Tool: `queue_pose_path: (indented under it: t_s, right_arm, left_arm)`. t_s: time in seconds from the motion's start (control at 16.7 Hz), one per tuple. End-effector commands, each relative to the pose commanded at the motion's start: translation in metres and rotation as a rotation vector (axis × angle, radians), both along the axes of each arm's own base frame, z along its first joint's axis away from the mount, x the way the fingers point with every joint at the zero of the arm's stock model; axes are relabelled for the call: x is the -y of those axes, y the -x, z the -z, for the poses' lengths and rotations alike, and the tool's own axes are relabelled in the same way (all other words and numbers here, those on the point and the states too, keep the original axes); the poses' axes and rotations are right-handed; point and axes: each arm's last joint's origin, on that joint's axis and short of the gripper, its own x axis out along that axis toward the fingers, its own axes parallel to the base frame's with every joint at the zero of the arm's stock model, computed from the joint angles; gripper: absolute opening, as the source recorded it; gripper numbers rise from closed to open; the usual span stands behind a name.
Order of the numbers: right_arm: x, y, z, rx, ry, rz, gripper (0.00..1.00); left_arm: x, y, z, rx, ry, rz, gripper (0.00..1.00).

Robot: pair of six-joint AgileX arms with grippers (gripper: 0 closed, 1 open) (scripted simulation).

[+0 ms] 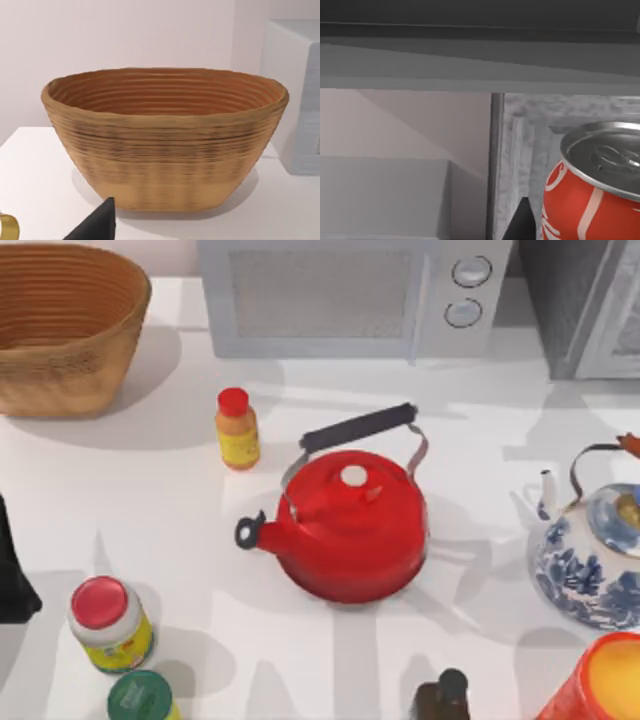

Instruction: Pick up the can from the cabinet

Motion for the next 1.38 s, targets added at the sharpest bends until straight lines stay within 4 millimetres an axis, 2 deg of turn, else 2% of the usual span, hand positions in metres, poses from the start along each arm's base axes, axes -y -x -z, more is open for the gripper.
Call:
queue_pose_path:
  t_s: [0.18,0.48,0.66,0.84,0.96,1.08,1.38]
  right_arm:
    - [0.016,0.016,0.051,0.001,-0.006,0.001,0.0]
    - [0.036,0.038,0.153,0.02,-0.019,0.0,0.0]
    - [0.043,0.043,0.214,0.032,-0.024,-0.001,0.0]
    - [0.048,0.044,0.263,0.039,-0.025,-0.003,0.0]
    - [0.05,0.043,0.286,0.041,-0.025,-0.004,0.0]
    - [0.051,0.042,0.298,0.043,-0.024,-0.005,0.0]
    - [0.051,0.041,0.301,0.034,-0.026,-0.007,0.0]
  left_arm:
    - [0.0,0.0,0.0,0.0,0.0,0.0,1.0]
    - [0.0,0.0,0.0,0.0,0.0,0.0,1.0]
    - [0.0,0.0,0.0,0.0,0.0,0.0,1.0]
    - [0.0,0.0,0.0,0.0,0.0,0.0,1.0]
    - [0.0,0.0,0.0,0.0,0.0,0.0,1.0]
    - [0.0,0.0,0.0,0.0,0.0,0.0,1.0]
    - [0.0,0.0,0.0,0.0,0.0,0.0,1.0]
